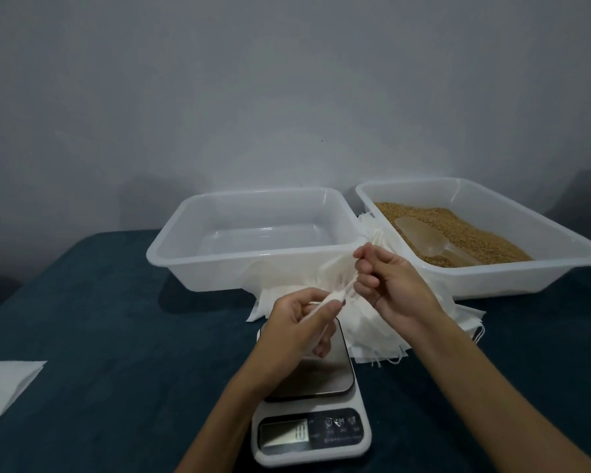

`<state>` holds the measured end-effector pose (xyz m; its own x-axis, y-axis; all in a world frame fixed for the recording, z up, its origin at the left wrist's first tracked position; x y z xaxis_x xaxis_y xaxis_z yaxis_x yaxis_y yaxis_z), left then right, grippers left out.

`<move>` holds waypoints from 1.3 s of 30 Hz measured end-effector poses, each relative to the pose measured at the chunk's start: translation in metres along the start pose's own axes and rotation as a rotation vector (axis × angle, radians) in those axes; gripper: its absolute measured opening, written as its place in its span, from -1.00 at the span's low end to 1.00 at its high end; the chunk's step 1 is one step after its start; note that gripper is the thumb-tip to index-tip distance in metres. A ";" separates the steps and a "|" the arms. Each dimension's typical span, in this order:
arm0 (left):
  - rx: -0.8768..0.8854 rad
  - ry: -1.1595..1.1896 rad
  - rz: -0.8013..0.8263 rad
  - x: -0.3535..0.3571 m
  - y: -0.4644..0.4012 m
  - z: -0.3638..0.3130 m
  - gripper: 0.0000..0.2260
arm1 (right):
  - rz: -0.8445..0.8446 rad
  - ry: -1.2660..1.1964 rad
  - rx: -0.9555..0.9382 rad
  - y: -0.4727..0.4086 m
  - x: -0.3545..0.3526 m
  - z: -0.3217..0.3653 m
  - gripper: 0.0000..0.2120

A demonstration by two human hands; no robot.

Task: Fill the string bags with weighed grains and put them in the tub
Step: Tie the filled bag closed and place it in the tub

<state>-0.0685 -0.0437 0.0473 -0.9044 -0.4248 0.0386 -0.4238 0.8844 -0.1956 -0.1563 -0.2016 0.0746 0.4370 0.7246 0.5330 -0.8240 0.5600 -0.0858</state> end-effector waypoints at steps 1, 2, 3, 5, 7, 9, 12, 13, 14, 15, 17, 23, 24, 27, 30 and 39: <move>-0.005 -0.008 0.004 -0.001 0.000 -0.001 -0.72 | -0.005 -0.017 -0.003 -0.001 -0.001 -0.003 -0.79; -0.010 -0.014 0.007 -0.002 -0.001 -0.002 -0.74 | -0.005 -0.024 -0.005 -0.002 -0.002 -0.006 -0.79; -0.012 -0.024 0.006 -0.003 -0.002 -0.004 -0.76 | -0.003 -0.018 -0.012 -0.003 -0.002 -0.008 -0.79; 0.002 -0.069 -0.022 -0.006 -0.009 -0.013 -0.80 | -0.006 0.027 -0.051 -0.006 -0.006 -0.010 -0.80; 0.055 -0.114 -0.095 -0.012 -0.025 -0.026 -0.79 | -0.026 0.077 -0.100 -0.008 -0.013 -0.009 -0.78; 0.108 -0.149 -0.226 -0.023 -0.054 -0.043 -0.79 | -0.058 0.110 -0.133 -0.009 -0.021 -0.009 -0.75; 0.111 -0.216 -0.422 -0.047 -0.110 -0.062 -0.78 | -0.098 0.170 -0.190 -0.008 -0.027 -0.009 -0.72; 0.091 -0.230 -0.457 -0.055 -0.128 -0.063 -0.79 | -0.107 0.194 -0.202 -0.008 -0.027 -0.009 -0.71; 0.067 -0.265 -0.491 -0.063 -0.145 -0.061 -0.79 | -0.113 0.212 -0.207 -0.008 -0.028 -0.009 -0.70; 0.043 -0.321 -0.532 -0.071 -0.159 -0.057 -0.80 | -0.120 0.222 -0.207 -0.008 -0.028 -0.009 -0.70; -0.025 -0.476 -0.615 -0.088 -0.181 -0.042 -0.83 | -0.139 0.233 -0.200 -0.010 -0.031 -0.008 -0.71; -0.341 -0.852 -0.501 -0.115 -0.205 -0.012 -0.75 | -0.139 0.211 -0.202 -0.011 -0.037 -0.007 -0.70; -0.339 -0.937 -0.486 -0.111 -0.202 -0.013 -0.72 | -0.137 0.202 -0.202 -0.011 -0.037 -0.006 -0.69; -0.023 -1.070 -0.612 -0.086 -0.181 -0.032 -0.75 | -0.134 0.194 -0.198 -0.010 -0.038 -0.006 -0.68; 0.394 -1.019 -0.608 -0.047 -0.132 -0.045 -0.85 | -0.123 0.194 -0.191 -0.009 -0.039 -0.007 -0.67; 0.228 -1.450 -0.299 0.001 -0.074 -0.007 -0.72 | -0.122 0.275 -0.175 -0.006 -0.035 -0.014 -0.66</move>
<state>-0.0385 -0.1087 0.0684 0.1028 -0.5180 -0.8492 -0.4393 0.7423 -0.5060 -0.1611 -0.2245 0.0446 0.6292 0.7155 0.3034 -0.6956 0.6926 -0.1907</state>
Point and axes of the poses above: each hand's wrist, its own y-axis away from the middle knuckle, its own x-axis out of the palm, z = x × y, the point moved 2 cm from there along -y, towards the middle knuckle
